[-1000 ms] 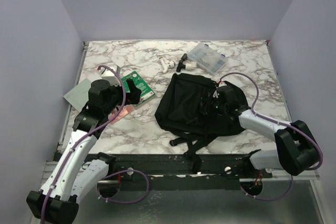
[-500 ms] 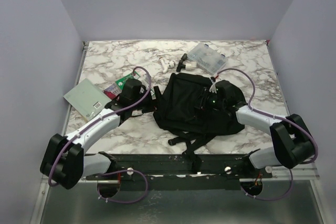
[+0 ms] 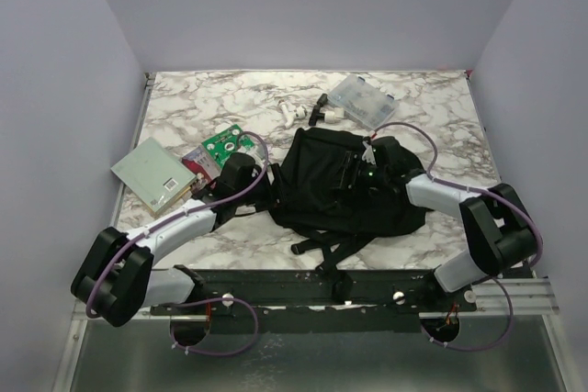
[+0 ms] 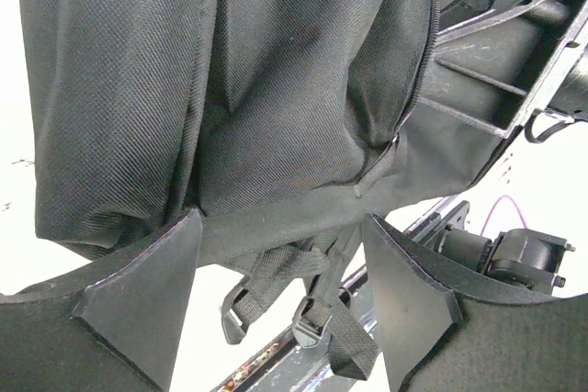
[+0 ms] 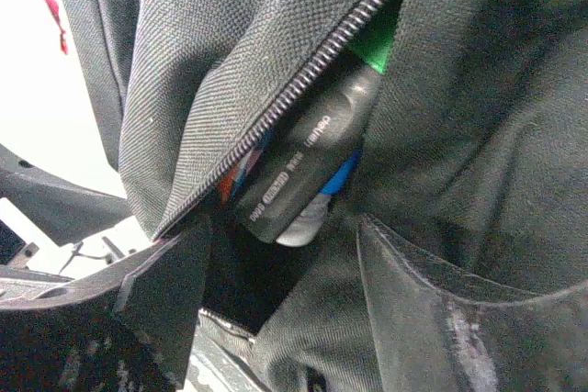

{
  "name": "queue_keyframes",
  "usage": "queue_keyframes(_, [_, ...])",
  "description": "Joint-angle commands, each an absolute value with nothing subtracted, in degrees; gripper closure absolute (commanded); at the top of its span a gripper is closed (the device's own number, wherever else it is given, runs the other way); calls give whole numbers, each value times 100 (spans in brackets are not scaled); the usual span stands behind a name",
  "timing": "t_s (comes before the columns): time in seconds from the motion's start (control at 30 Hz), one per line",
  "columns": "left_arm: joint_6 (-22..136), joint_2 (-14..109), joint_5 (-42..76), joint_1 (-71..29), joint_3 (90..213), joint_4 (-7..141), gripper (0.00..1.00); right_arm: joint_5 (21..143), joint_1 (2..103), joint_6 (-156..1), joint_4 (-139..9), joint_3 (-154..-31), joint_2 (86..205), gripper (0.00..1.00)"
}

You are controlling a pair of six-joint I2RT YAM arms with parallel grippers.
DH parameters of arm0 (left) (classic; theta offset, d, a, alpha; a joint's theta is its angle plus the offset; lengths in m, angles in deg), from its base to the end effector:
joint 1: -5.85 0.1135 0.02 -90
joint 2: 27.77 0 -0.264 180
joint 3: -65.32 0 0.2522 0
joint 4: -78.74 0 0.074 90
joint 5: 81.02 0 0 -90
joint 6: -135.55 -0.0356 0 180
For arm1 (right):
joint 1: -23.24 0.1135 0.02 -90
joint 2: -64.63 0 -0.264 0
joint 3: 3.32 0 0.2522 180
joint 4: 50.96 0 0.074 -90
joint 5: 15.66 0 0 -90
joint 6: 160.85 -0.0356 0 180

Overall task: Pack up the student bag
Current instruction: Place the stationery in the student bag.

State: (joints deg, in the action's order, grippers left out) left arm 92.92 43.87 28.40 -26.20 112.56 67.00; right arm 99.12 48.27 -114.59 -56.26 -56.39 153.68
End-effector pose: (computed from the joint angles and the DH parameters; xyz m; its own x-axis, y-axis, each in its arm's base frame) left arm 0.2085 -0.1445 0.1964 -0.8742 -0.2713 -0.4027 0.1253 0.6751 -0.7270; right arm 0.2652 0.1403 0.1592 -0.8948 0.2750 -0.3518 -0.0704 0.6911 0.7194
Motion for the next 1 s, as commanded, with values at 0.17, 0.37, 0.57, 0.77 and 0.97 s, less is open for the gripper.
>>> queue_keyframes(0.17, [9544, 4018, 2757, -2841, 11129, 6961, 27, 8762, 4815, -10521, -8420, -6216, 14392, 26])
queue_keyframes(0.37, [9591, 3964, 2734, -3151, 11192, 6964, 27, 7649, 4819, -10918, -8370, -6344, 14207, 41])
queue_keyframes(0.57, [9782, 3827, 2646, -3524, 11087, 6964, 27, 6894, 4820, -11158, -7969, -6760, 14851, 41])
queue_keyframes(0.77, [9856, 3659, 2512, -3867, 10950, 6964, 20, 6880, 4820, -11259, -7517, -7131, 15572, 41])
queue_keyframes(0.97, [9852, 3576, 2475, -3932, 10872, 6968, 18, 6880, 4819, -11304, -7378, -7366, 16078, 44])
